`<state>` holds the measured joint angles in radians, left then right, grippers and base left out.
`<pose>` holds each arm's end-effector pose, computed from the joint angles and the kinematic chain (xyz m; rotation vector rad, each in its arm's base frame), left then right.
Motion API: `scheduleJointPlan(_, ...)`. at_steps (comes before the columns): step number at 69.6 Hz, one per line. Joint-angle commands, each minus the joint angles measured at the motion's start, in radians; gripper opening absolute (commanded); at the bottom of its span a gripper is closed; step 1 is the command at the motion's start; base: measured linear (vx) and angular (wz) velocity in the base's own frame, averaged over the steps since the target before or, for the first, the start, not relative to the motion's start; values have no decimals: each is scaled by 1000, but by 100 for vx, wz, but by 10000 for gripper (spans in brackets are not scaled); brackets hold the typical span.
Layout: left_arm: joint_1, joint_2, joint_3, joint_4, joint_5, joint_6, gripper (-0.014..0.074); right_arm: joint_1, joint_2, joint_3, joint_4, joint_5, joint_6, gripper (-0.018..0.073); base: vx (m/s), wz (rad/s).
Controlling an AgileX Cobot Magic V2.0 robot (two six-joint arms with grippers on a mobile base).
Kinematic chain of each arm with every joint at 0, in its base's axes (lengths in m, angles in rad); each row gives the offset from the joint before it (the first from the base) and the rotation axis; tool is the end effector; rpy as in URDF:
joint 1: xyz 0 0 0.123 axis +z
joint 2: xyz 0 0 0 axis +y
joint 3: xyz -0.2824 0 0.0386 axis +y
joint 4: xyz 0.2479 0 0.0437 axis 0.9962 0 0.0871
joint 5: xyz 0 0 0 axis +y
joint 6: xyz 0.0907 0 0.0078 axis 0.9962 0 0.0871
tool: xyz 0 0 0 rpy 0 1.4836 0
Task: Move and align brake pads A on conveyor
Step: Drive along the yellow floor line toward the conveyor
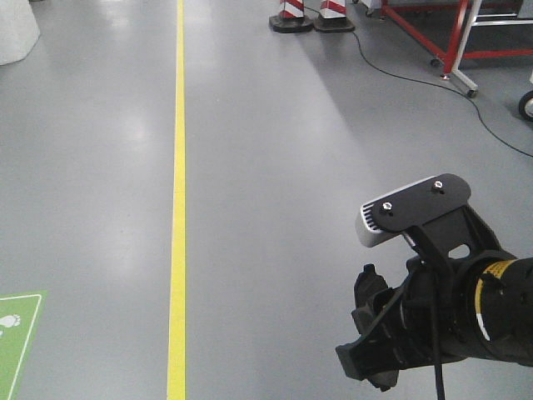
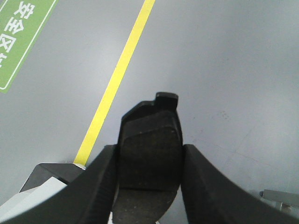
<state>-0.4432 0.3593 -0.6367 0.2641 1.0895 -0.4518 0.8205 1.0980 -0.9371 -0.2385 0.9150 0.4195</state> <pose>0.0476 0.0007 0.3105 0.0095 2.2620 -0.1440 0.1540 0.1402 0.3213 -0.6143 2.4561 0.1997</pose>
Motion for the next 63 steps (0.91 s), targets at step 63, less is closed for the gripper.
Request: scheduleJointPlan(63,-7,11,-25,22,-80,0,-6,-1,-24,-27,-26,-48,-1,-11,14,16)
